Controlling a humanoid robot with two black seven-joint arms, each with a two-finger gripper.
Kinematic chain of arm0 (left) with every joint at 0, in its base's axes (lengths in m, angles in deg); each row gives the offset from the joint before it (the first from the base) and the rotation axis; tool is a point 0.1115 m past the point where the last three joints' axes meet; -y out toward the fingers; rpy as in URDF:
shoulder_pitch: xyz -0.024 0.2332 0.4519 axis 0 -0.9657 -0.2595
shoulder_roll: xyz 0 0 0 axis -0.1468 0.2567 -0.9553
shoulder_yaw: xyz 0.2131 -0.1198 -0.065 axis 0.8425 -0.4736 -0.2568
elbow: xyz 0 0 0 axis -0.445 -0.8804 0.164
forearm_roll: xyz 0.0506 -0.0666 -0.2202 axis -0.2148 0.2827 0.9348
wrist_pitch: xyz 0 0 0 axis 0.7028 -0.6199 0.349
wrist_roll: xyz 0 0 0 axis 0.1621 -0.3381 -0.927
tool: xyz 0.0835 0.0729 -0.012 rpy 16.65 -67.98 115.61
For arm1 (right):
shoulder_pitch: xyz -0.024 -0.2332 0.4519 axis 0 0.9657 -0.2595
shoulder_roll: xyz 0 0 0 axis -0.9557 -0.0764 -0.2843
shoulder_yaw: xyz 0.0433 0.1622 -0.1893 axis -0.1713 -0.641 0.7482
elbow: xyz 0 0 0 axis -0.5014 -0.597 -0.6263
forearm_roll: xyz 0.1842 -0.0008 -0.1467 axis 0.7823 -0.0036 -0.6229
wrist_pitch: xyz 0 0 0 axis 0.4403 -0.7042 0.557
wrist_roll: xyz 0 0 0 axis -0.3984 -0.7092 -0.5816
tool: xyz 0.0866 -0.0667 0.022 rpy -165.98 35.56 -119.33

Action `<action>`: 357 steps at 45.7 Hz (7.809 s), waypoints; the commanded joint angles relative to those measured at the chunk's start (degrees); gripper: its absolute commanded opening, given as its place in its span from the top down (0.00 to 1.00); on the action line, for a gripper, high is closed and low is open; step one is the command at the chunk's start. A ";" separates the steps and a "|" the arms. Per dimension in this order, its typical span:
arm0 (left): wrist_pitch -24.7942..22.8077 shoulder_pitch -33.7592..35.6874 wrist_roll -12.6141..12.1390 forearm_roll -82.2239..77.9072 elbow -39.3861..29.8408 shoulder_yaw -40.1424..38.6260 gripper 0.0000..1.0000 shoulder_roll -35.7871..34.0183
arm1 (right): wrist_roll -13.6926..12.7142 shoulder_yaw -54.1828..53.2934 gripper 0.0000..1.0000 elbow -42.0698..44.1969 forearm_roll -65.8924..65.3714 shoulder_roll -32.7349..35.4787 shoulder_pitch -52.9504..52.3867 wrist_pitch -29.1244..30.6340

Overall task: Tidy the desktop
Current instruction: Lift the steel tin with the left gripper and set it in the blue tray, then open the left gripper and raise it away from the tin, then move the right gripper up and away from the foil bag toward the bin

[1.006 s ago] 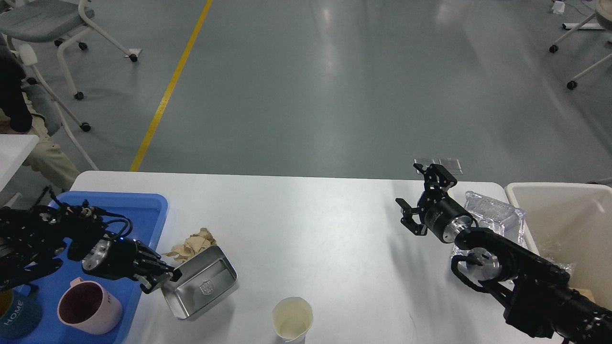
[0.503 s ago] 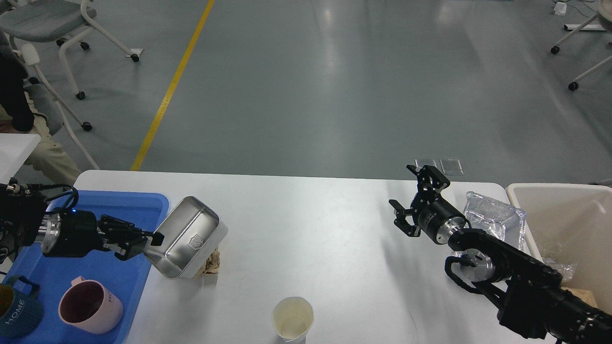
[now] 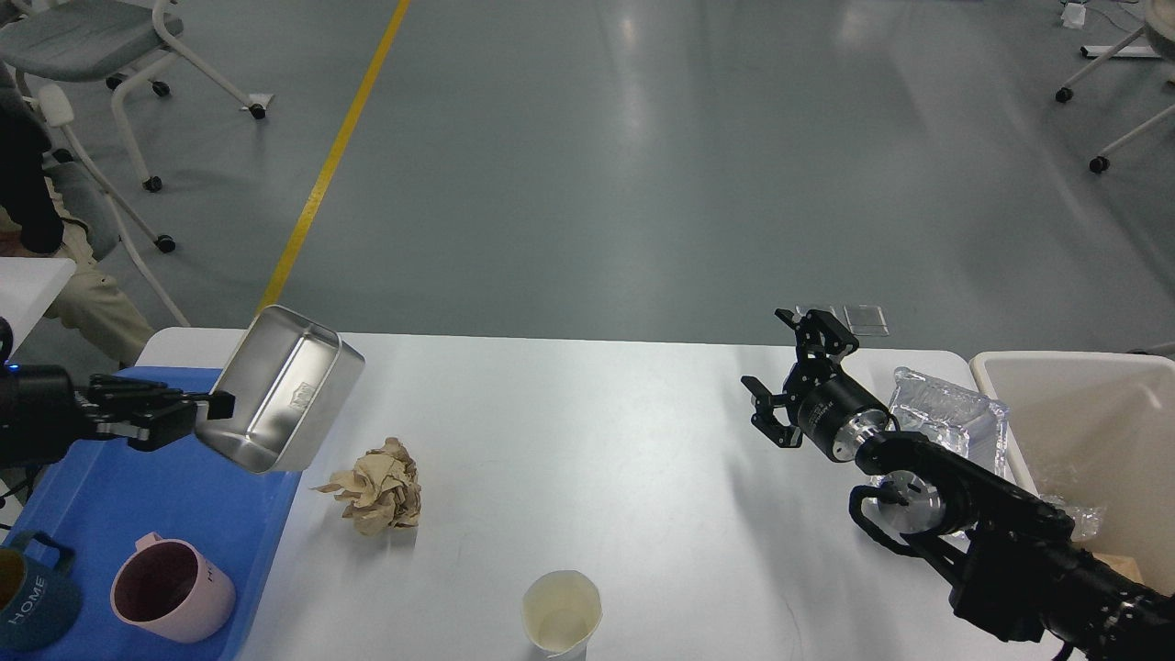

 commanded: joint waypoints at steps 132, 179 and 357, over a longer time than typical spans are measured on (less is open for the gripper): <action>11.16 -18.00 -2.62 14.67 56.35 18.70 0.79 32.26 | 0.09 0.01 0.00 -0.07 -1.23 0.54 1.49 0.97; 4.57 -9.65 -1.56 22.76 19.88 8.60 0.15 16.62 | 0.09 0.01 0.00 -0.07 -1.23 1.24 2.28 0.79; 11.07 -40.94 -15.62 64.33 12.49 -56.00 0.04 39.90 | 7.91 10.30 0.00 -53.24 -25.93 83.25 16.08 5.98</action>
